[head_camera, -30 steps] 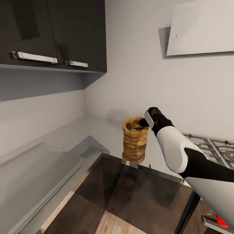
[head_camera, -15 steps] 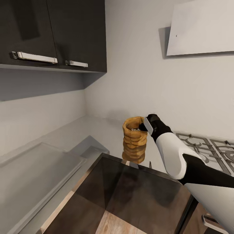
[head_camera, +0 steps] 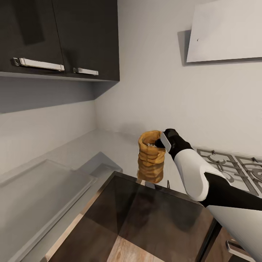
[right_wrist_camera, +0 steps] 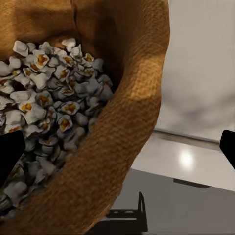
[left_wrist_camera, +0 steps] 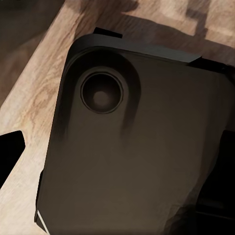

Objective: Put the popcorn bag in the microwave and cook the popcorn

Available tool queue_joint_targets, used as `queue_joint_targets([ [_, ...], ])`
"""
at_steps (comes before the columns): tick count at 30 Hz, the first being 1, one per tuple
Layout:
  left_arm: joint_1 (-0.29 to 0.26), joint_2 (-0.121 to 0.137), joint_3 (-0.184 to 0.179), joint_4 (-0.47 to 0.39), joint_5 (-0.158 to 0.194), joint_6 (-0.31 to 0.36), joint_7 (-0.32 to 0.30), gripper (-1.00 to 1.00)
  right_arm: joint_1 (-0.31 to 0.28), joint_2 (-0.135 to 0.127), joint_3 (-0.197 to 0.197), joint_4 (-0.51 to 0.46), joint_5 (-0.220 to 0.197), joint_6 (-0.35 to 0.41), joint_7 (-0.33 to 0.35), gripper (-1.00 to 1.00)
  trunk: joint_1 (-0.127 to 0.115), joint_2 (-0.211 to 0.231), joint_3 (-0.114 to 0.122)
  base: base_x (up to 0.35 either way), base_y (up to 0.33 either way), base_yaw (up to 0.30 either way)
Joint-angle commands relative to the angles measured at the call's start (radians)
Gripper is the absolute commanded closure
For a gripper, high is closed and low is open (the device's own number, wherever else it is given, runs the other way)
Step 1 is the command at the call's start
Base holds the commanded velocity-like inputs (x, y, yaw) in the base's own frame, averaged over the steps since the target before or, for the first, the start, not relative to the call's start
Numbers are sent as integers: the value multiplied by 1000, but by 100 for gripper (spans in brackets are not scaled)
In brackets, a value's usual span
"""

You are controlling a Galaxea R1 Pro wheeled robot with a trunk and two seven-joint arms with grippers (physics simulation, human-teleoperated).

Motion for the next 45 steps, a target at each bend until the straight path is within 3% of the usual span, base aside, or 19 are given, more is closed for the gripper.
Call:
queue_joint_targets([
  [1,0,0,2,-2,2,-1,2,-100,-1,1,-7,4,12,5,2,-100,0,-1,-1,0,0,0],
  [3,0,0,2,-1,2,-1,2,-100,-1,1,-7,12,13,5,2,-100,0,-1,-1,0,0,0],
  [4,0,0,2,-1,2,-1,2,-100,-1,1,-7,13,13,5,2,100,0,-1,-1,0,0,0],
  [19,0,0,2,-1,2,-1,2,-100,-1,1,-1,-9,15,30,-3,100,0,-1,-1,0,0,0],
  [25,0,0,2,-1,2,-1,2,-100,-1,1,0,-197,14,179,2,100,0,-1,-1,0,0,0],
  [31,0,0,2,-1,2,-1,2,-100,-1,1,1,-288,15,320,2,100,0,-1,-1,0,0,0],
  [37,0,0,2,-1,2,-1,2,-100,-1,1,0,-432,15,320,2,100,0,-1,-1,0,0,0],
  [45,0,0,2,-1,2,-1,2,-100,-1,1,1,-448,15,320,2,100,0,-1,-1,-1,0,0],
])
